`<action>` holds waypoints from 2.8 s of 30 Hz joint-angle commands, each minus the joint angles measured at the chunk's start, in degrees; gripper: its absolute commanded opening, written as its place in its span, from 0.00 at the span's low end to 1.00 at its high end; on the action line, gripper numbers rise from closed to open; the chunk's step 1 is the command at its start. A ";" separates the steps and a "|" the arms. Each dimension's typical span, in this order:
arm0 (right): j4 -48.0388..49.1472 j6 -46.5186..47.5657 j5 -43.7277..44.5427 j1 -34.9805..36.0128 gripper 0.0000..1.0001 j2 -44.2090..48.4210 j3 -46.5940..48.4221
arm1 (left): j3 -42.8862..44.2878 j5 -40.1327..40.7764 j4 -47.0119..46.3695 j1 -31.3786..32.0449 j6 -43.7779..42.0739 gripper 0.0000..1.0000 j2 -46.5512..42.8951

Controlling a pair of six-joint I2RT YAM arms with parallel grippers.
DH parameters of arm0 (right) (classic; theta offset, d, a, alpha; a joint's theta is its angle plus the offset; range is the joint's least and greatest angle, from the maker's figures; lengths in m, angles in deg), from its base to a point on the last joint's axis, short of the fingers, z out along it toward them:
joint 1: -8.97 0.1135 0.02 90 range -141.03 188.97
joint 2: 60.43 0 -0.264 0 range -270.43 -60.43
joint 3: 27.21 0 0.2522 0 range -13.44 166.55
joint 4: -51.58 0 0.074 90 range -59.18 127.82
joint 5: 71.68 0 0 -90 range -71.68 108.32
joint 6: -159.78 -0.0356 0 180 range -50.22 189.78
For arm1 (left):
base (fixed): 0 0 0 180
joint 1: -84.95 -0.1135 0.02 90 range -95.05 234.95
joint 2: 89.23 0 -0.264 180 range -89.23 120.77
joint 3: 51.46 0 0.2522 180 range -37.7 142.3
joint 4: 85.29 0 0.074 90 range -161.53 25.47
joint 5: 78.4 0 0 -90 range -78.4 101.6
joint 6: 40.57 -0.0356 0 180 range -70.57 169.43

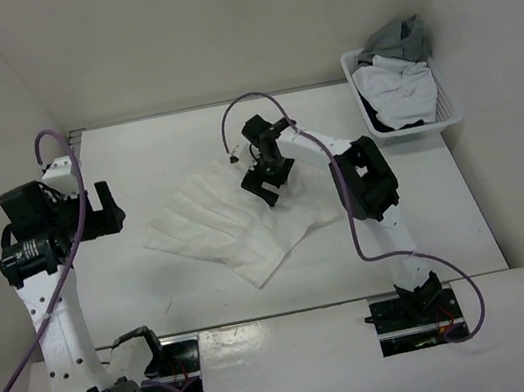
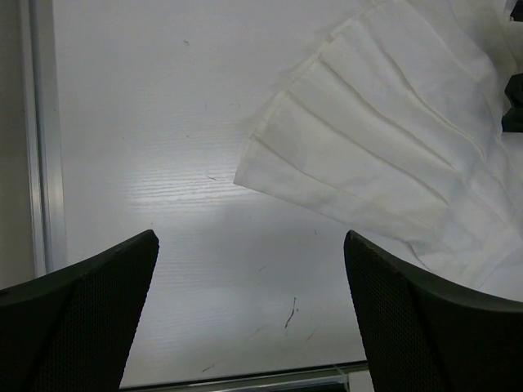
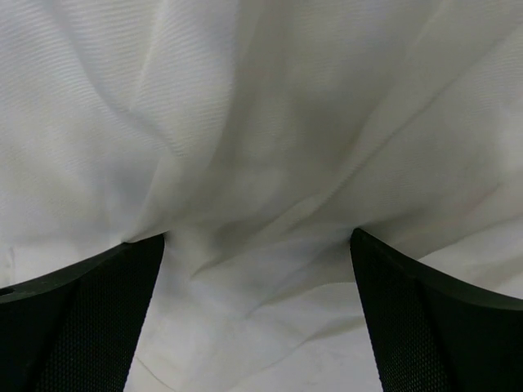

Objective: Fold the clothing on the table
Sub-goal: Flatten the skirt out

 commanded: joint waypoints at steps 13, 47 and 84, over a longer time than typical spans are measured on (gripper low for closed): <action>5.01 -19.82 11.53 -9.10 0.99 -11.84 17.87 | -0.06 -6.70 -2.25 0.01 -3.39 1.00 9.54; 11.25 -17.62 -5.08 -26.68 0.99 35.07 -9.44 | 1.79 -15.57 -24.48 28.41 26.65 0.82 48.13; 13.28 -16.48 -10.71 -39.79 0.99 47.13 -25.00 | 6.53 -5.11 -23.43 35.70 40.02 0.05 64.75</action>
